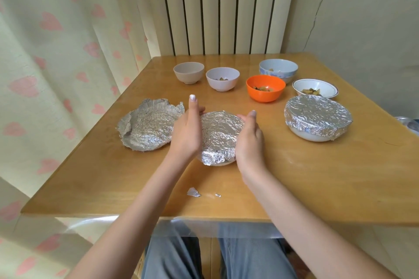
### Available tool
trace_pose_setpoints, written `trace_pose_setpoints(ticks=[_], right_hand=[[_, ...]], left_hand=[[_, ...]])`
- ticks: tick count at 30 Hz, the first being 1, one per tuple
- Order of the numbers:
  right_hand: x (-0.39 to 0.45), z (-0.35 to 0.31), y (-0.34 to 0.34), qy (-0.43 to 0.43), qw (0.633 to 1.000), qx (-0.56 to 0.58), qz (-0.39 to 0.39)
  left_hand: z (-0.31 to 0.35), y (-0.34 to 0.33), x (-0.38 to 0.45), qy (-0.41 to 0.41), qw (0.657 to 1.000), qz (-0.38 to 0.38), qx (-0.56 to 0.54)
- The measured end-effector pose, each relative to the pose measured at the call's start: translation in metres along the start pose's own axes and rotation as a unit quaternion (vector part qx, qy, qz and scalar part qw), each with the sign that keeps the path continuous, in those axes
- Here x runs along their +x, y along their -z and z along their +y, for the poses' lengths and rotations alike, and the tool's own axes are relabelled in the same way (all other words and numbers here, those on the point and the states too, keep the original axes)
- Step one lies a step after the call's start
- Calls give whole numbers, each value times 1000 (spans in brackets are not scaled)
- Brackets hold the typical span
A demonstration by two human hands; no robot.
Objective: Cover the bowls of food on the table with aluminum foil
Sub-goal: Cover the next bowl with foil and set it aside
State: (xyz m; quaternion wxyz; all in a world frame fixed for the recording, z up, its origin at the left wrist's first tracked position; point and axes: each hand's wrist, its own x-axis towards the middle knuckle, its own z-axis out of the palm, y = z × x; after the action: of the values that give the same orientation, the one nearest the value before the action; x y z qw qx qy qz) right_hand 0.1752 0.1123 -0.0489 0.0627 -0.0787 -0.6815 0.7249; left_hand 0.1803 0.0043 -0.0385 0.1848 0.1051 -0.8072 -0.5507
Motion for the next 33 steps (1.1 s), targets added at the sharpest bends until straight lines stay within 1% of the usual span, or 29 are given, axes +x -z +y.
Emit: trace_pose_setpoints(ticks=[4,7,9,10,11,12,14,15,17,19,20,22,23,26,33], right_hand=[[9,-4,8,-11,995,-73,-62],[13,-7,11,-33,988,-92,-124],[16,-11,14,-44,980,-118,-152],[17,-13,16,-40,977,-147,-152],[17,-15,18,-30,975,-171,-136],[15,-16,21,-13,977,-185,-103],[4,-18,23,56,982,-176,-25],[-3,-16,20,90,983,-162,5],[-16,-10,7,125,981,-145,43],[-23,-1,-6,123,983,-119,67],[-24,2,-11,114,987,-89,75],[-25,4,-16,91,992,-19,84],[-25,5,-17,80,993,5,87],[-26,4,-18,70,991,44,105],[-23,0,-18,36,993,23,111]], left_hand=[[4,-1,-13,-7,999,38,-10],[5,-3,-20,14,998,63,-20],[2,0,-22,4,998,61,-24],[0,3,-23,-5,998,54,-15],[-2,8,-23,-18,999,46,-6],[-3,13,-21,-37,999,39,3],[-3,22,-15,-89,995,27,21],[-4,25,-10,-112,993,10,30],[-6,26,3,-138,988,-59,36],[-6,24,12,-144,978,-140,48],[-4,23,14,-142,973,-174,56],[-4,20,17,-132,965,-219,62],[-5,19,18,-127,963,-227,68],[-6,19,21,-116,966,-207,105],[-2,17,22,-142,949,-215,180]])
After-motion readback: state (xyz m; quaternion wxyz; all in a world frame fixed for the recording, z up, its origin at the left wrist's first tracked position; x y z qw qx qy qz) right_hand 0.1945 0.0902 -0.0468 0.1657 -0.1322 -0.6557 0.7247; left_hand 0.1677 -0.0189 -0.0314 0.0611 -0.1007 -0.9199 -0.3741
